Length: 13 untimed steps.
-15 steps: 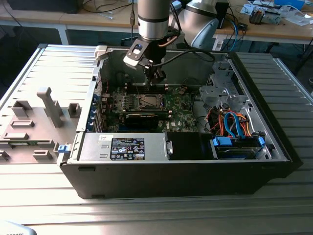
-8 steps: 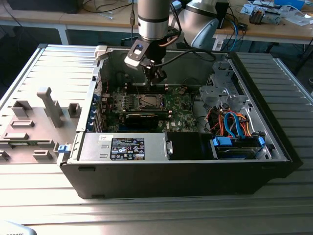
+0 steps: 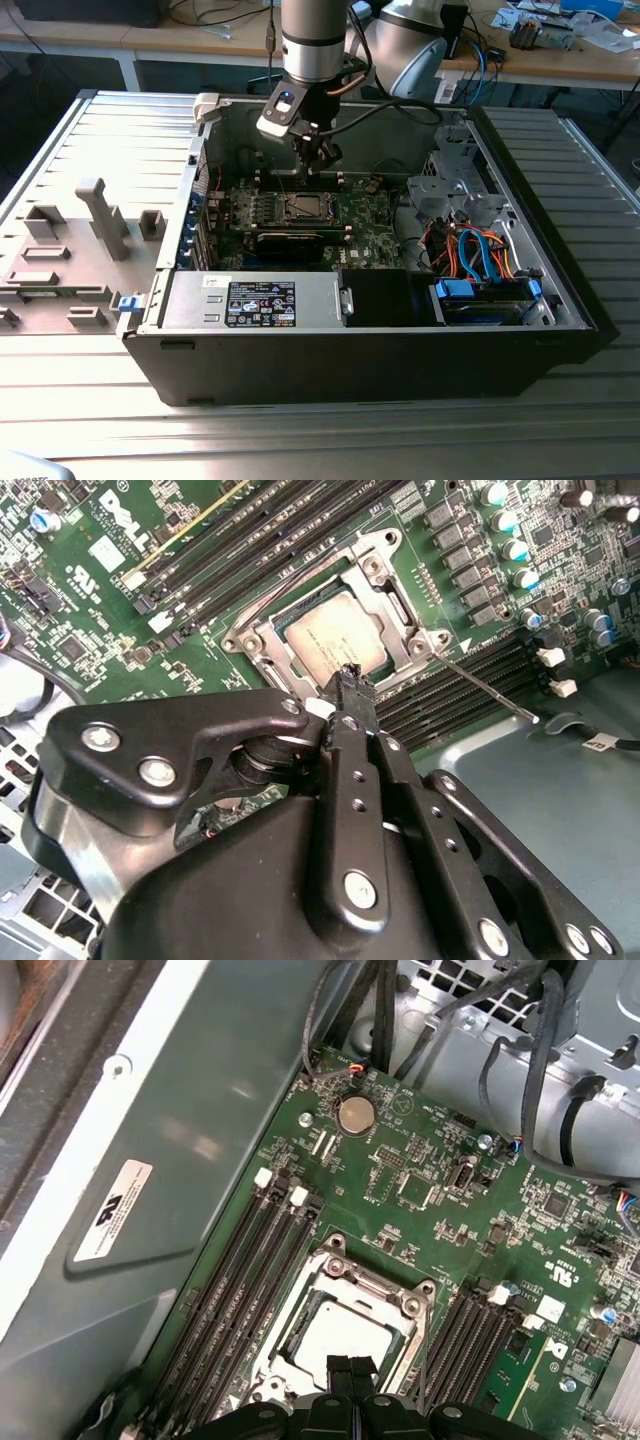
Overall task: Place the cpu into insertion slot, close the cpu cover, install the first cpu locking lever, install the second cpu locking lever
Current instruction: 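Install the first cpu locking lever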
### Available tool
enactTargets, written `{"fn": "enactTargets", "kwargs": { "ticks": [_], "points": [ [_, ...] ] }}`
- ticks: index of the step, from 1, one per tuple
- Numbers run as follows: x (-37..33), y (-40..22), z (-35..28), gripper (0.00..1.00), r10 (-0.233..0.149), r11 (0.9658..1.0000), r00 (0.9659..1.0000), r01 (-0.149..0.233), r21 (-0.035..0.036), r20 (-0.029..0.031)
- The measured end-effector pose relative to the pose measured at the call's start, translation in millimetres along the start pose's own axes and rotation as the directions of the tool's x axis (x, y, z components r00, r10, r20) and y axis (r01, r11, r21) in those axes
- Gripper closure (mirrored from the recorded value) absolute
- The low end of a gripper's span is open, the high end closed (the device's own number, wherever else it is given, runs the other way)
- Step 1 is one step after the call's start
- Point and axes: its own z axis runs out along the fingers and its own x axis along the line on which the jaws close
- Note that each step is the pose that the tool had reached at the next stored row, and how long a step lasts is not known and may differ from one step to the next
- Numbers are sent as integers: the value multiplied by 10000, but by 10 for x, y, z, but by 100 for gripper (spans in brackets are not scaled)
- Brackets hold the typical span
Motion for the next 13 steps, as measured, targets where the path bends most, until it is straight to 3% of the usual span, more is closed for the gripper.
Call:
{"fn": "enactTargets", "kwargs": {
  "ticks": [13],
  "points": [
    [0, 0, 0, 89, -501, 9987, 9987, 501, -18, -10]
  ]
}}
